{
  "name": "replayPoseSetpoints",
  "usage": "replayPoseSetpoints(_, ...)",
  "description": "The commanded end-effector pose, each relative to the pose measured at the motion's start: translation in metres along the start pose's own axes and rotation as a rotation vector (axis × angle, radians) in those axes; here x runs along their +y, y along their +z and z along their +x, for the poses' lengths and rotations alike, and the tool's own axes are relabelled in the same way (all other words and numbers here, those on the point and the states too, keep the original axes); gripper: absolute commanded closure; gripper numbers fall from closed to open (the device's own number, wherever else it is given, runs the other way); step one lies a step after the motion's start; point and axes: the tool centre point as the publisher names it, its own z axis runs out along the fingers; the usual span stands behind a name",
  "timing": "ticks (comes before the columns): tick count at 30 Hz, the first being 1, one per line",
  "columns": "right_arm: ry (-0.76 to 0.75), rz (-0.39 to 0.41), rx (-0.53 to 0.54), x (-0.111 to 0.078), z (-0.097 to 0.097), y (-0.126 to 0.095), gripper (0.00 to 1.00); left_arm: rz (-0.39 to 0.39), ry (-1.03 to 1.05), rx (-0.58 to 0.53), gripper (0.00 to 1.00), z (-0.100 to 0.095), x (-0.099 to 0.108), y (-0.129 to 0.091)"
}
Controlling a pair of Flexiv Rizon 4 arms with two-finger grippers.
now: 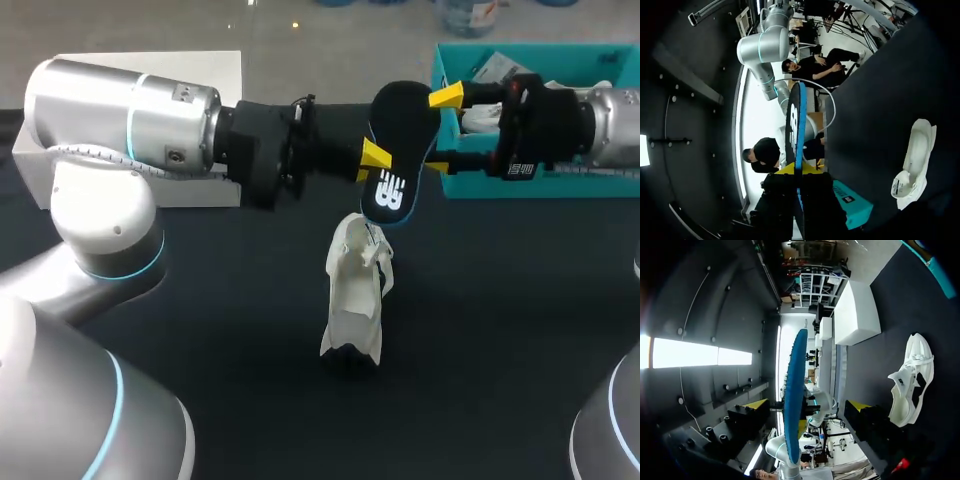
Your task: Take the shoe out of the shoebox, open the shoe tongue, remove and reinsert the insole, then place the shoe into the shoebox
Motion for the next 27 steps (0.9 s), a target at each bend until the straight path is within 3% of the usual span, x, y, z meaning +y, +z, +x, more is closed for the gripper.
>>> replayPoseSetpoints(1, 0.007, 0.016, -0.013, 0.008, 0.001, 0.01, 0.0, -0.028, -0.039, -0.007, 1.0, 0.007, -0.002, 0.006)
replayPoseSetpoints(3, 0.016, 0.02, -0.023, 0.008, 0.0, 0.014, 0.0, -0.032, -0.033, 0.0, 1.0, 0.009, 0.0, 0.009)
replayPoseSetpoints(4, 0.016, 0.021, -0.024, 0.007, 0.0, 0.015, 0.05, -0.039, -0.038, -0.007, 1.0, 0.01, 0.001, 0.011)
replayPoseSetpoints(6, 0.025, 0.025, -0.026, 0.007, -0.002, 0.017, 0.25, -0.044, -0.034, -0.004, 1.0, 0.012, 0.003, 0.013)
replayPoseSetpoints(7, 0.028, 0.024, -0.029, 0.006, -0.002, 0.017, 0.47, -0.046, -0.034, -0.005, 1.0, 0.012, 0.004, 0.014)
replayPoseSetpoints(13, 0.044, 0.007, -0.028, 0.005, -0.008, 0.015, 0.71, -0.063, -0.012, 0.004, 1.0, 0.015, 0.004, 0.016)
replayPoseSetpoints(14, 0.044, 0.006, -0.028, 0.004, -0.008, 0.015, 0.89, -0.065, -0.008, 0.004, 1.0, 0.015, 0.004, 0.016)
replayPoseSetpoints(15, 0.044, 0.004, -0.027, 0.004, -0.008, 0.015, 1.0, -0.075, -0.013, 0.004, 1.0, 0.016, 0.004, 0.016)
replayPoseSetpoints(24, 0.045, 0.006, -0.033, 0.006, -0.011, 0.016, 1.0, -0.107, 0.01, 0.005, 0.98, 0.014, 0.009, 0.016)
replayPoseSetpoints(27, 0.04, 0.005, -0.037, 0.007, -0.011, 0.016, 1.0, -0.106, 0.025, 0.022, 0.6, 0.014, 0.011, 0.014)
